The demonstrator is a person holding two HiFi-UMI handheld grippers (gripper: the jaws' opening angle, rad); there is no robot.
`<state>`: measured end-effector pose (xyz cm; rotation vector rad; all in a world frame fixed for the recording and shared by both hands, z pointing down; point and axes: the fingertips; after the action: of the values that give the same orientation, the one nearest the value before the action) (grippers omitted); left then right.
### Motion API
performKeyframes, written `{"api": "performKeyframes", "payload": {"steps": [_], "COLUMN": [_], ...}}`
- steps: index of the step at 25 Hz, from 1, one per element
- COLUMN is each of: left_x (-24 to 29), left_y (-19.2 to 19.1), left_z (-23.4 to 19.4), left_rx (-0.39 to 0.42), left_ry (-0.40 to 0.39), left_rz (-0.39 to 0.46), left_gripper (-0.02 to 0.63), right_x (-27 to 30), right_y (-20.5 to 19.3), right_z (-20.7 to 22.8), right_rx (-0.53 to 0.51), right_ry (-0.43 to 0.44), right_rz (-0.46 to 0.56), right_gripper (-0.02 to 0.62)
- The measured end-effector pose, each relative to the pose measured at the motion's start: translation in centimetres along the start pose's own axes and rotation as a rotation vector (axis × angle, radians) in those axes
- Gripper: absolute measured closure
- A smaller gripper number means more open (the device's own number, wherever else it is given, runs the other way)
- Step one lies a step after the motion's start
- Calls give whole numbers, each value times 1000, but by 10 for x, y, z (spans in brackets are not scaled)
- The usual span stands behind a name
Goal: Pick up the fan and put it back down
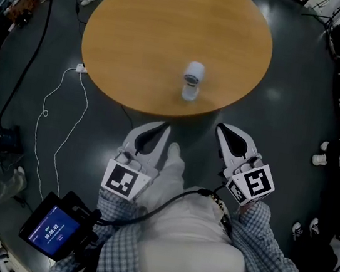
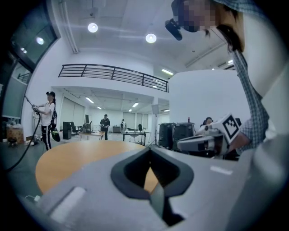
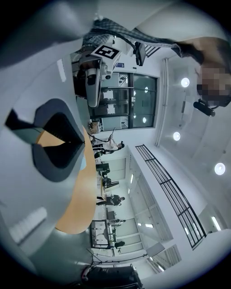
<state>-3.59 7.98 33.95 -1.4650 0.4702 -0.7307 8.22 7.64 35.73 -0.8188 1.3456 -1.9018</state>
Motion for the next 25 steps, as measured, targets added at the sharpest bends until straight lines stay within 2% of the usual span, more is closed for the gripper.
{"api": "performKeyframes", "payload": {"steps": [4, 9, 16, 25], "left_x": [19, 46, 47, 69], "left_y": [1, -17, -16, -39], "left_z": [-12, -58, -56, -72], "left_rx": [6, 3, -29, -62], "left_ry": [-30, -86, -103, -75], "left_rz": [2, -14, -20, -72], "left_gripper": [607, 607, 606, 606], "right_x": [18, 77, 73, 85], "right_y": [5, -3, -7, -65], "right_z": [11, 29, 33, 68], "right_rx": [2, -41, -119, -55], "right_ry": [0, -8, 35, 26], "right_rz": [6, -47, -96, -225], "right_gripper": [594, 593, 592, 583]}}
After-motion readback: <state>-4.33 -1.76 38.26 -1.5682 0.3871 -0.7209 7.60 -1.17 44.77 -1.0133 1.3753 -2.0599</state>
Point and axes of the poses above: the fingertips, and each gripper's own axes: x forward along the fingers, z to its right, y out of its top, and after that the axes turned 8 degrees about x, right-handed
